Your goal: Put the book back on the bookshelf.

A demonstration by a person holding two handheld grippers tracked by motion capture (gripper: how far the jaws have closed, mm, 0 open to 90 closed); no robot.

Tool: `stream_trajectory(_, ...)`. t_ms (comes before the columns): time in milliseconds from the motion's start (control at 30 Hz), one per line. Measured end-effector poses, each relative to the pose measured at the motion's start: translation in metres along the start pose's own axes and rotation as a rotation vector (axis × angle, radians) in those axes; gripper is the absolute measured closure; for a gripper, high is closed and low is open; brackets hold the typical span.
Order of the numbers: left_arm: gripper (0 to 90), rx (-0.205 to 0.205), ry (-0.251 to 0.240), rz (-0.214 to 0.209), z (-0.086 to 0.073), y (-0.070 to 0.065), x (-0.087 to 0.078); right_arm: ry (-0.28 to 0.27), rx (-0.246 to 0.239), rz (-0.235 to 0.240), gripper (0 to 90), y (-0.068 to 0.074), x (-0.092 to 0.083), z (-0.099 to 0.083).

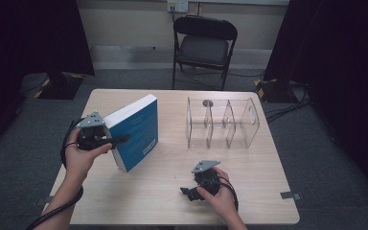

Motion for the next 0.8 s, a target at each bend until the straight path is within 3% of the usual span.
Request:
stream_trajectory(67, 58.7, 0.010, 0.008, 0.032, 0.0015, -0.0014, -0.0009, -0.003, -0.011, -0.010, 17.1, -0.0003, -0.0001, -0.0014)
stream_trajectory(167, 58.9, 0.014, 0.002, 0.019, 0.0007, -0.0023, -0.0004, -0.026, -0.024, -0.022, 15.9, 0.0008, 0.0010, -0.0043)
stream_trajectory(267, 59.1, 0.008, 0.005, 0.034, 0.0008, -0.0042, -0.0004, -0.053, -0.035, -0.040, 15.8, 0.0018, 0.0024, -0.0071)
stream_trajectory(433, 58.5, -0.002, 0.009, 0.056, 0.0012, -0.0066, -0.0006, -0.053, -0.047, -0.061, 15.3, 0.0035, 0.0034, -0.0077)
stream_trajectory(800, 57.0, 0.002, 0.051, 0.082, 0.0061, -0.0101, -0.0017, -0.053, -0.051, -0.061, 15.0, 0.0036, 0.0035, -0.0077)
Point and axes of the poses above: each handheld gripper's, and its own axes: x roughly forward along the jaws, z roughly out of its top, y roughly to its left, the point moved 1 cm from there along x, roughly forward along the jaws, and after that the axes turned 14 degrees about -x, right-handed, at the moved point
